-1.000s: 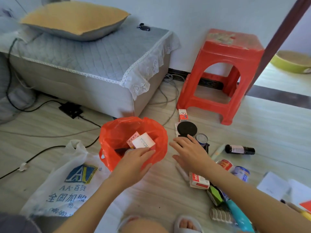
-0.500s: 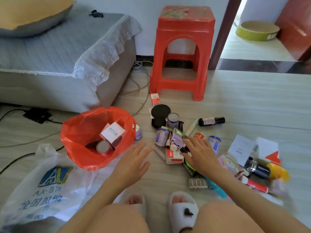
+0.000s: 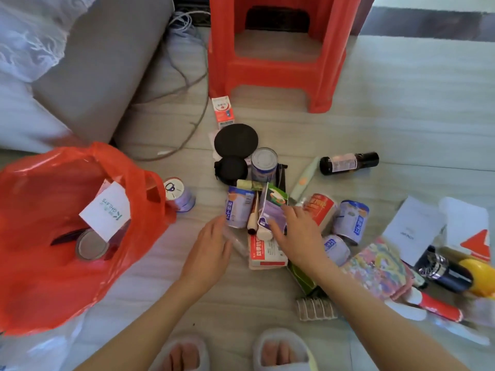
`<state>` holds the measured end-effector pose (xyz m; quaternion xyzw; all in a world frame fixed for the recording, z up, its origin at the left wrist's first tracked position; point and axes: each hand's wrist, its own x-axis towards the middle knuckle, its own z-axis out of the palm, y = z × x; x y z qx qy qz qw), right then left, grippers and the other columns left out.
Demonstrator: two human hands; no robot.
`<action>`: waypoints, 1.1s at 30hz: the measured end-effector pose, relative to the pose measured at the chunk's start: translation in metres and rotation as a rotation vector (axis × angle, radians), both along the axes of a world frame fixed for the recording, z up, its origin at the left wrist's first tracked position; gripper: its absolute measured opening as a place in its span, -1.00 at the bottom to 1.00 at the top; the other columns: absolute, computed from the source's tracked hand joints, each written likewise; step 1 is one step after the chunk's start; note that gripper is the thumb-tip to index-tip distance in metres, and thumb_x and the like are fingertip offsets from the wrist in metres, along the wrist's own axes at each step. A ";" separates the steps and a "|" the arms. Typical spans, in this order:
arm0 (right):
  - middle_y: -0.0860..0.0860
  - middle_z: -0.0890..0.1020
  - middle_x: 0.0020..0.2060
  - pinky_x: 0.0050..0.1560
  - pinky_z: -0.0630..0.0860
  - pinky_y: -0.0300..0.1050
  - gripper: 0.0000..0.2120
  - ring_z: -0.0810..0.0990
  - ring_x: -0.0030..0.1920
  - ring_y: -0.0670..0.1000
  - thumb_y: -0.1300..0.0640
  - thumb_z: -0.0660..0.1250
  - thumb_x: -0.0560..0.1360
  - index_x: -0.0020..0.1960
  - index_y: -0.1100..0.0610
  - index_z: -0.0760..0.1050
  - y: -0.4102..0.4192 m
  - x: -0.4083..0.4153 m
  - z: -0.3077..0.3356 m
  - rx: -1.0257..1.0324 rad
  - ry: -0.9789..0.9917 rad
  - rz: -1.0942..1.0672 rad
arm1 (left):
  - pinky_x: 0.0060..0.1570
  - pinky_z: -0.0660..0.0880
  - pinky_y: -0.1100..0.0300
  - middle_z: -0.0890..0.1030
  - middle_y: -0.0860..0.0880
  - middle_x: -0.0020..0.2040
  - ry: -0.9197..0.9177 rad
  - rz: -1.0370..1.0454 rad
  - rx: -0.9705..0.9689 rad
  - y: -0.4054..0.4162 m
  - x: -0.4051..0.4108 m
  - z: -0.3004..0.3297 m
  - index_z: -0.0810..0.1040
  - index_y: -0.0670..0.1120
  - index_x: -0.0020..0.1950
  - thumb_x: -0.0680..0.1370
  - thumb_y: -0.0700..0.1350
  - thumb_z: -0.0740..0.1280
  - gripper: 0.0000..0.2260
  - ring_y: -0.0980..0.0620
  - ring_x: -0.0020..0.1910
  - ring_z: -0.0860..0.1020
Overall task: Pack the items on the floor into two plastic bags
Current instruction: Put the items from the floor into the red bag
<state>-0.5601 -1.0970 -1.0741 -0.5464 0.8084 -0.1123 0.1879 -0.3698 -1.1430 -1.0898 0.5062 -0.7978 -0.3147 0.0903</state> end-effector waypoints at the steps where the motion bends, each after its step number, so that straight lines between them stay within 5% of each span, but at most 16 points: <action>1: 0.10 0.47 0.21 0.17 0.40 -0.04 -0.46 0.44 0.21 0.09 -0.23 0.12 0.52 0.32 0.13 0.32 -0.010 0.002 -0.004 0.006 -0.036 -0.068 | 0.29 0.15 0.31 0.29 -0.12 0.41 0.038 0.030 0.016 -0.007 -0.006 -0.003 0.18 -0.17 0.45 0.54 -0.21 0.25 -0.49 -0.07 0.39 0.29; 5: 0.16 0.42 0.22 0.17 0.41 0.02 -0.27 0.44 0.22 0.15 -0.36 0.16 0.42 0.32 0.20 0.29 -0.038 0.009 -0.014 0.125 -0.243 -0.362 | 0.33 0.23 0.20 0.29 -0.13 0.41 0.085 0.152 0.180 -0.030 -0.029 -0.022 0.08 -0.10 0.49 0.54 -0.12 0.27 -0.41 -0.06 0.37 0.29; 9: 0.19 0.46 0.18 0.17 0.45 0.04 -0.36 0.47 0.17 0.18 -0.24 0.26 0.43 0.27 0.23 0.30 -0.050 0.012 -0.026 0.172 -0.414 -0.481 | 0.15 0.49 -0.11 0.44 -0.11 0.29 0.127 0.232 0.330 -0.048 -0.039 -0.044 0.10 0.06 0.43 0.40 0.08 0.34 -0.32 -0.08 0.22 0.47; 12: 0.17 0.52 0.12 0.11 0.51 0.04 -0.41 0.53 0.10 0.15 -0.20 0.27 0.41 0.23 0.21 0.35 -0.052 0.009 -0.030 0.130 -0.463 -0.544 | 0.14 0.48 -0.11 0.48 -0.08 0.26 0.111 0.270 0.394 -0.057 -0.042 -0.048 0.04 0.12 0.42 0.29 0.17 0.36 -0.20 -0.09 0.20 0.49; 18: 0.08 0.54 0.08 0.07 0.53 0.02 -0.33 0.55 0.04 0.05 -0.32 0.24 0.28 0.21 0.11 0.38 -0.035 0.009 -0.010 -0.001 -0.557 -0.611 | 0.11 0.45 0.11 0.48 -0.10 0.26 0.194 0.396 0.506 -0.047 -0.043 -0.016 0.11 -0.01 0.45 0.41 -0.02 0.40 -0.30 -0.09 0.15 0.50; 22: 0.01 0.54 0.00 -0.05 0.43 -0.21 -0.55 0.55 -0.03 -0.05 -0.15 0.28 0.46 0.23 0.10 0.40 -0.020 0.017 0.023 -0.155 -0.659 -0.655 | 0.06 0.51 0.03 0.51 -0.05 0.17 0.259 0.348 0.358 -0.018 -0.020 0.031 0.26 0.05 0.34 0.35 0.04 0.38 -0.41 -0.04 0.10 0.52; 24: 0.00 0.58 -0.02 0.00 0.50 -0.15 -0.57 0.57 -0.03 -0.05 -0.13 0.28 0.47 0.20 0.14 0.44 -0.023 0.028 0.045 -0.210 -0.761 -0.650 | 0.07 0.50 0.03 0.48 0.02 0.12 0.301 0.331 0.233 -0.008 -0.007 0.057 0.30 0.06 0.28 0.36 -0.01 0.41 -0.47 0.00 0.12 0.49; 26: 0.05 0.61 0.05 0.12 0.52 -0.02 -0.50 0.59 0.04 0.01 -0.16 0.28 0.46 0.26 0.14 0.46 -0.033 0.046 0.072 -0.230 -0.828 -0.577 | 0.08 0.47 0.16 0.44 0.04 0.11 0.324 0.341 0.079 -0.004 0.007 0.087 0.32 0.04 0.26 0.36 -0.07 0.45 -0.47 0.03 0.13 0.44; 29: 0.00 0.62 0.01 -0.02 0.48 -0.26 -0.55 0.56 -0.04 -0.08 -0.12 0.30 0.45 0.21 0.15 0.50 -0.052 0.078 0.119 -0.311 -0.852 -0.364 | 0.03 0.31 0.51 0.43 0.03 0.10 0.349 0.375 -0.143 -0.004 0.038 0.133 0.38 -0.01 0.24 0.32 -0.13 0.49 -0.46 0.03 0.09 0.39; 33: -0.08 0.61 -0.12 -0.19 0.40 -0.48 -0.69 0.53 -0.19 -0.28 -0.05 0.35 0.46 0.09 0.12 0.52 -0.071 0.119 0.173 -0.415 -0.784 -0.144 | -0.01 0.30 0.51 0.47 0.18 0.01 0.393 0.506 -0.367 0.003 0.096 0.186 0.36 0.15 0.14 0.26 0.01 0.41 -0.52 0.10 0.01 0.40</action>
